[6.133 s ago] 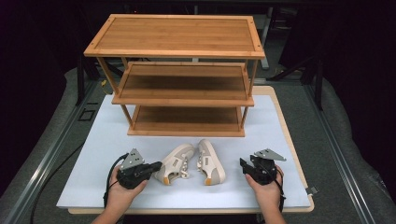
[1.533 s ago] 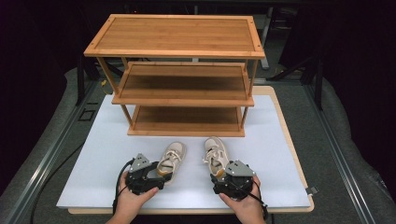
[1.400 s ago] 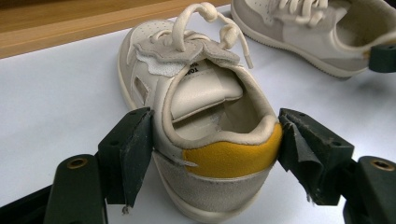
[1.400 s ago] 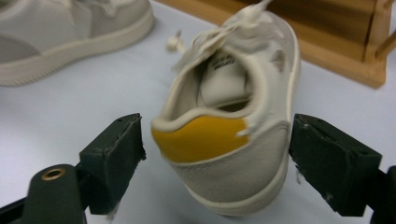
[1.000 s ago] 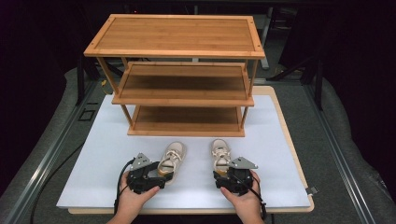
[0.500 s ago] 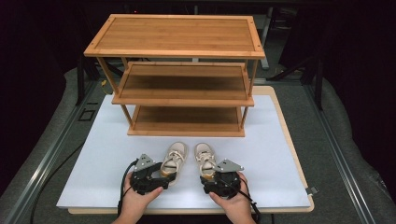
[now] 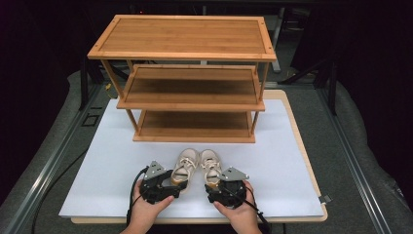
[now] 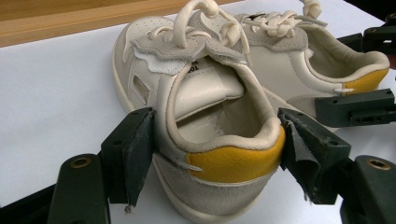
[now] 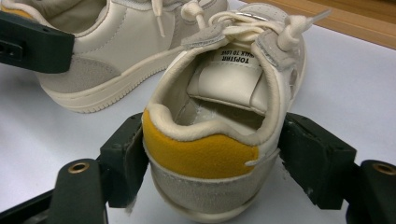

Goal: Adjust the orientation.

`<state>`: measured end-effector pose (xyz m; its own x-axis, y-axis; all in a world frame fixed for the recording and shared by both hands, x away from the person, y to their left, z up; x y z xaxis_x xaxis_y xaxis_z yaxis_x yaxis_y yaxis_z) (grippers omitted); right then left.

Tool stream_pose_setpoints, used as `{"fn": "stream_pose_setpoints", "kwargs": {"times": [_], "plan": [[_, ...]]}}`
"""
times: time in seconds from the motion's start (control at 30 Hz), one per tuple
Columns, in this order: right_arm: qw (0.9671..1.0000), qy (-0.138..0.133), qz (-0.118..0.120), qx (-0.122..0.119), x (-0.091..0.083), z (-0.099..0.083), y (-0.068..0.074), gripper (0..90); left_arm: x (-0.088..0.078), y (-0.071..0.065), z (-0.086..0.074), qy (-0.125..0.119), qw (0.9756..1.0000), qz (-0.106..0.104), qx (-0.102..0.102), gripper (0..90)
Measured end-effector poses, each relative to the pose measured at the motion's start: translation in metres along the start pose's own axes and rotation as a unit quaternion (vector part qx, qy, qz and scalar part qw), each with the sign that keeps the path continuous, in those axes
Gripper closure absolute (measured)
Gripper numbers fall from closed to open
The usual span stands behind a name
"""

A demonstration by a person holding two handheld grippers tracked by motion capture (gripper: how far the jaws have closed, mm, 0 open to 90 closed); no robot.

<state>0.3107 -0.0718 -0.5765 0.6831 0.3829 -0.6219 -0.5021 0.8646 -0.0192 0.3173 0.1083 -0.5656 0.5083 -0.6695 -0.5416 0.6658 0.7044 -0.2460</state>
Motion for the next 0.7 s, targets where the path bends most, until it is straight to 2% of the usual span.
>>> {"fn": "stream_pose_setpoints", "kwargs": {"times": [0.1,0.17,0.3,0.47,0.6,0.67,0.7], "plan": [[1.0,-0.002,0.005,0.004,0.0,0.0,0.001,27.0,0.0,0.0,0.0,0.001,1.0,0.001,-0.002,29.6],[0.9999,0.0,0.0,0.012,0.0,0.0,0.002,26.7,0.0,-0.002,0.0,0.002,1.0,0.003,-0.004,29.4],[1.0,0.001,-0.003,0.009,0.0,0.0,0.004,26.2,0.0,-0.003,-0.001,0.001,1.0,0.003,-0.005,28.9],[0.9998,-0.002,0.009,0.019,-0.001,0.0,0.007,24.9,0.0,-0.005,-0.001,0.002,1.0,0.004,-0.006,27.5],[0.9996,-0.005,0.021,0.018,-0.003,0.001,0.012,23.3,-0.001,-0.008,-0.001,0.003,0.9999,-0.006,-0.01,26.7],[0.9994,-0.007,0.032,0.014,-0.004,0.001,0.016,23.0,-0.001,-0.01,-0.002,0.004,0.9998,-0.016,-0.009,26.3],[0.9995,-0.008,0.027,0.015,-0.004,0.001,0.017,22.9,-0.001,-0.012,-0.002,0.004,0.9995,-0.028,-0.012,26.3]]}}
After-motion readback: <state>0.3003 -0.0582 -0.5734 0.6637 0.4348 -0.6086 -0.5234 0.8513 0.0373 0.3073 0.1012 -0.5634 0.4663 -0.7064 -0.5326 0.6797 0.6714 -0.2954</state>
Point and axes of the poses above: each handheld gripper's, and its own axes: x roughly forward along the jaws, z roughly out of its top, y roughly to its left, the point moved 7 cm from there along x, roughly forward along the jaws, and after that the axes turned 5 degrees about -z, right-handed, at the moved point
